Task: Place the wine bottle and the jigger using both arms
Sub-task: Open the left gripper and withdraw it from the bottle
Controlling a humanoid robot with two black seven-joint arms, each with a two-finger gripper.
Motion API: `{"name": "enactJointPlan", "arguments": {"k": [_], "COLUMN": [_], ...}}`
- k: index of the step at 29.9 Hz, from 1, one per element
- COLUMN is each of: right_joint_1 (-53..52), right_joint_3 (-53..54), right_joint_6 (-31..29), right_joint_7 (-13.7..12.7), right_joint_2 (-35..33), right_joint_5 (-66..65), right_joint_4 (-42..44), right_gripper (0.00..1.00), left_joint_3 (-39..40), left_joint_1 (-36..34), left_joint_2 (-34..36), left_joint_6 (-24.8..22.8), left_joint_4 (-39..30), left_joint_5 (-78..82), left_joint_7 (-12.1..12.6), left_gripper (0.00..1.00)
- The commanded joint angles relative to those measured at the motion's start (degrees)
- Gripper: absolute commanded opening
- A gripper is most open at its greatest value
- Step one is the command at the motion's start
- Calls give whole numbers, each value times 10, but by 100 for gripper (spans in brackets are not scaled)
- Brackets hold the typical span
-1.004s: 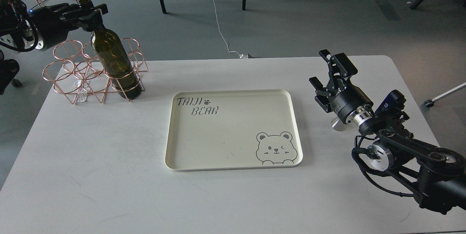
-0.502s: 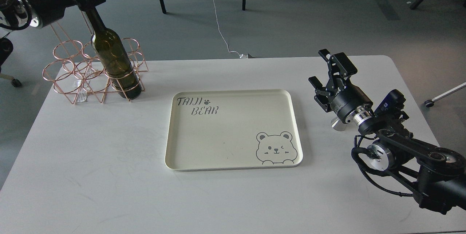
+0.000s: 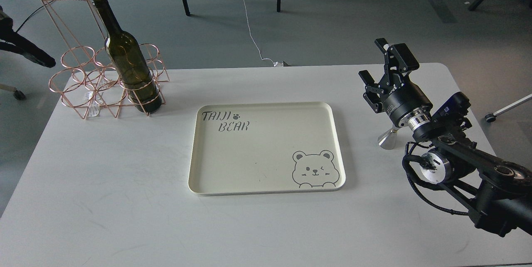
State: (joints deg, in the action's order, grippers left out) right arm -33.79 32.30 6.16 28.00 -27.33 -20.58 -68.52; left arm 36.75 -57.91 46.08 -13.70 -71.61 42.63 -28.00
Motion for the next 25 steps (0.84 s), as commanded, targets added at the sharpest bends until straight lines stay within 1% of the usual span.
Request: {"name": "enactJointPlan", "arguments": {"k": [1,6,11,12,13,15,20,25], "right_joint_1": [0,0,0,1,1,1,19,24], "right_joint_3": [1,2,3,3,3,3,3,3], "right_joint_6": [-3,-4,-1,0,0,0,0,0], "right_joint_7": [0,0,0,0,0,0,0,0], "right_joint_2": [4,15,25,29,30,31,46,53], "right_joint_5": [0,2,6,6,6,6,6,6], "right_joint_4": [1,5,5,4,4,5,5,6], "right_gripper": [99,99,99,99,99,99,99,99], "left_joint_3": [11,48,148,169,184,199,218,226], "left_joint_1": [70,182,324,349,373,408,449,460], "left_joint_2": [-13,-84,-166,-185,-200,-224,-258,-266], "left_joint_6": [3,-1,-4,-5,-5,-5,-4,-4], "left_joint_4": [-46,-45,-42,-41,-39,-38,-14,-3], "left_joint_5": [-42,-64,-79,-80,-79,-79,-79,-80], "left_joint_7": [0,0,0,4,21,36,37,37], "left_gripper": [98,98,98,98,98,98,98,98]}}
